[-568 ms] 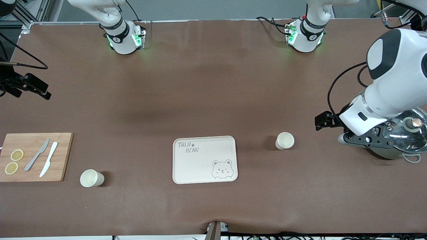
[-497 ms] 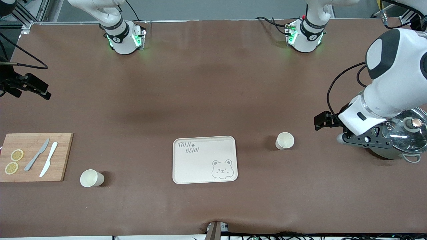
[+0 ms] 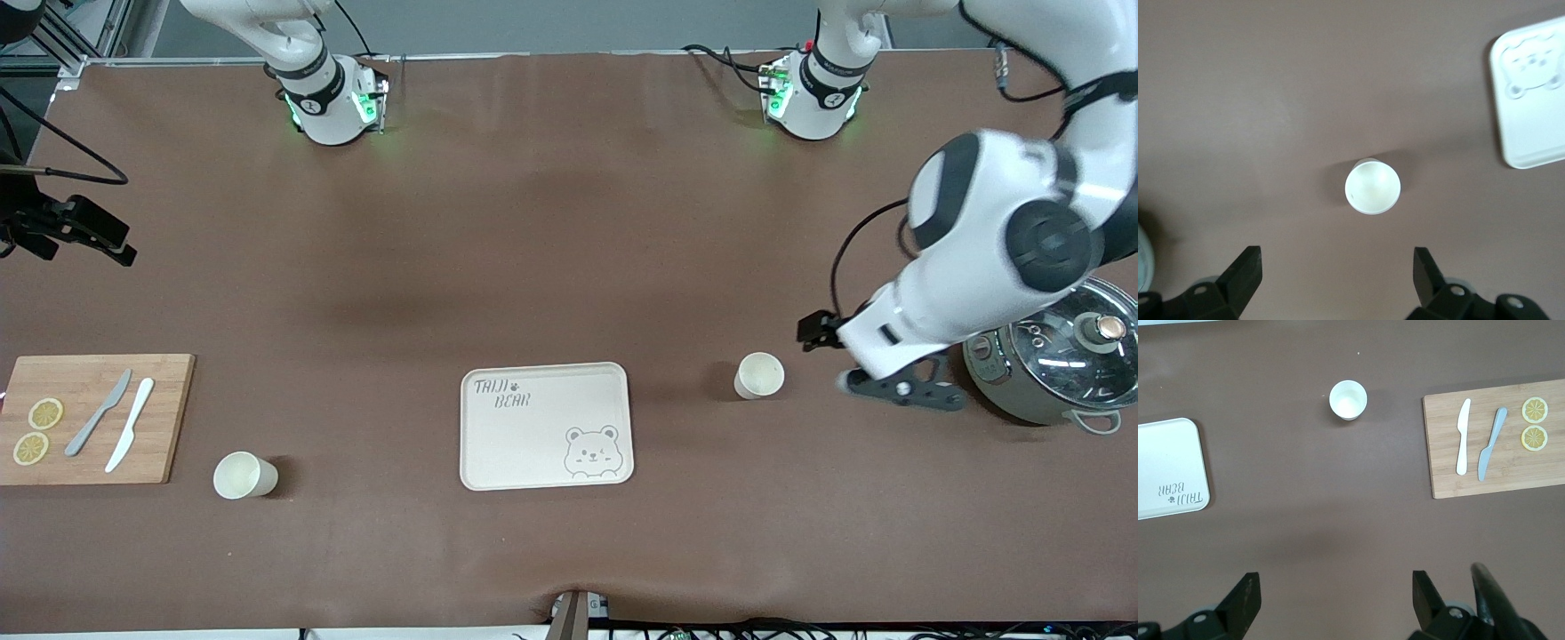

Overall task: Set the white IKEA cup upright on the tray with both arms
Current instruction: 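Reach the left gripper to one white cup while the right gripper reaches the other, then grasp the cup with the left gripper and carry it toward the tray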

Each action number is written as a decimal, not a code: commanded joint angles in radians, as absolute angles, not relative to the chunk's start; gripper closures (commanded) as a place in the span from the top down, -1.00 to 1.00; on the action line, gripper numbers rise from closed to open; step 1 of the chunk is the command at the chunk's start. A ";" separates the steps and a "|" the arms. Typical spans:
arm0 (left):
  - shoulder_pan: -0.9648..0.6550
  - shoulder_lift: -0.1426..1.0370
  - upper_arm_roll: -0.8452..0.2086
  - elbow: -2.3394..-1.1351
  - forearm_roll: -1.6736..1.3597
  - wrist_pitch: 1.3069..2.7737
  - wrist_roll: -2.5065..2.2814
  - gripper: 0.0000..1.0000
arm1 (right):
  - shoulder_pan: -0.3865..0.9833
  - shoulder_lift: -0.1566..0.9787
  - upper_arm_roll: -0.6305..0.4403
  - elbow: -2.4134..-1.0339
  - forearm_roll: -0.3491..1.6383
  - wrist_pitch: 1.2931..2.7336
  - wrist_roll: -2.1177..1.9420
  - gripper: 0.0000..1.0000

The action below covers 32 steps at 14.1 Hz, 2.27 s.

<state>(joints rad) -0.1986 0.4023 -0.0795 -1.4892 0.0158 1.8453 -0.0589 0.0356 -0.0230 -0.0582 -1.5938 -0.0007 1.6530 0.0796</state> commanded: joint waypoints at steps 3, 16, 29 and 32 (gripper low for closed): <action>-0.184 0.333 -0.084 -1.788 0.044 2.091 -0.005 1.00 | 0.038 -0.037 -0.060 -1.603 -0.018 1.655 0.068 1.00; -0.166 0.428 -0.086 -1.930 0.044 2.408 0.046 1.00 | 0.072 0.233 -0.060 -1.555 -0.005 1.748 0.025 1.00; -0.193 0.584 -0.081 -1.806 0.046 2.467 0.043 1.00 | 0.094 0.606 -0.058 -1.532 -0.005 2.201 0.026 1.00; -0.189 0.598 -0.084 -1.801 0.043 2.461 0.019 -0.98 | 0.094 0.675 -0.060 -1.529 -0.014 2.388 0.023 1.00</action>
